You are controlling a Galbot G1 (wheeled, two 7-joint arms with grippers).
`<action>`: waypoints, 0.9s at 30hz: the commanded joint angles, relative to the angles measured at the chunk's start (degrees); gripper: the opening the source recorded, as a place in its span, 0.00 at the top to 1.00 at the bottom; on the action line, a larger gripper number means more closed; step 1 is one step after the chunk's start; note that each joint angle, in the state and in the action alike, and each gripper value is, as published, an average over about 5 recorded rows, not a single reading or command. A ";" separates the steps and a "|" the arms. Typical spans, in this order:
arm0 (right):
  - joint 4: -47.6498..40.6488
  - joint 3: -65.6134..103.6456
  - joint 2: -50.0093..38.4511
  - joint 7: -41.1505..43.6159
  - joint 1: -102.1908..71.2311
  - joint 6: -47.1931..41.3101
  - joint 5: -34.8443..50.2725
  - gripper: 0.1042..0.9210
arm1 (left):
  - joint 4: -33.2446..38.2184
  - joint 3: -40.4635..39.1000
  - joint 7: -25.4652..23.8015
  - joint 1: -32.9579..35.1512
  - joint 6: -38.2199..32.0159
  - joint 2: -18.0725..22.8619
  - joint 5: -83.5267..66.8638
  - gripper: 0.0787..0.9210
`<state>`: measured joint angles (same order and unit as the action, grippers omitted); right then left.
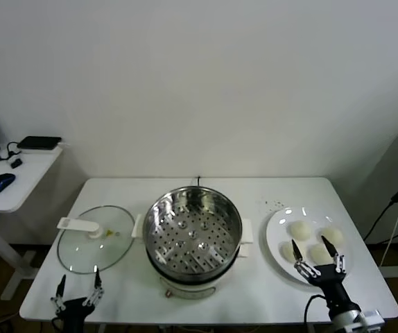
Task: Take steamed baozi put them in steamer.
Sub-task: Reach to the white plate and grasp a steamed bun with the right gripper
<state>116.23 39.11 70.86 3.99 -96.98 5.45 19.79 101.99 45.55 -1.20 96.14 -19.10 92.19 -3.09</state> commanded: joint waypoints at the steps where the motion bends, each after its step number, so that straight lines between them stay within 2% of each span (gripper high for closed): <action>1: -0.29 0.17 -0.13 -2.18 1.52 -1.54 0.40 0.12 | 0.40 -0.25 0.02 0.06 -0.12 1.46 0.17 0.12; 7: -1.90 1.66 -3.80 -4.84 5.90 -8.04 2.27 0.12 | 0.80 -0.61 0.00 0.21 -0.07 1.44 0.53 0.12; 17: -11.35 -2.31 -17.06 -7.80 24.40 -19.80 5.53 0.12 | 0.31 -0.95 -0.12 0.29 -0.57 1.43 1.24 0.12; 21: -13.99 -6.95 -23.43 -6.13 30.00 -24.68 6.31 0.12 | 0.28 -1.10 -0.16 0.26 -0.84 1.49 1.55 0.12; 27: -17.64 -14.80 -32.15 -0.14 37.33 -30.15 3.21 0.12 | -0.33 -1.40 -0.23 0.06 -1.32 1.50 2.31 0.12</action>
<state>103.81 32.05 50.28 0.19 -71.37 -16.19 24.02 102.13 44.37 -1.39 96.30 -20.14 92.19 -1.37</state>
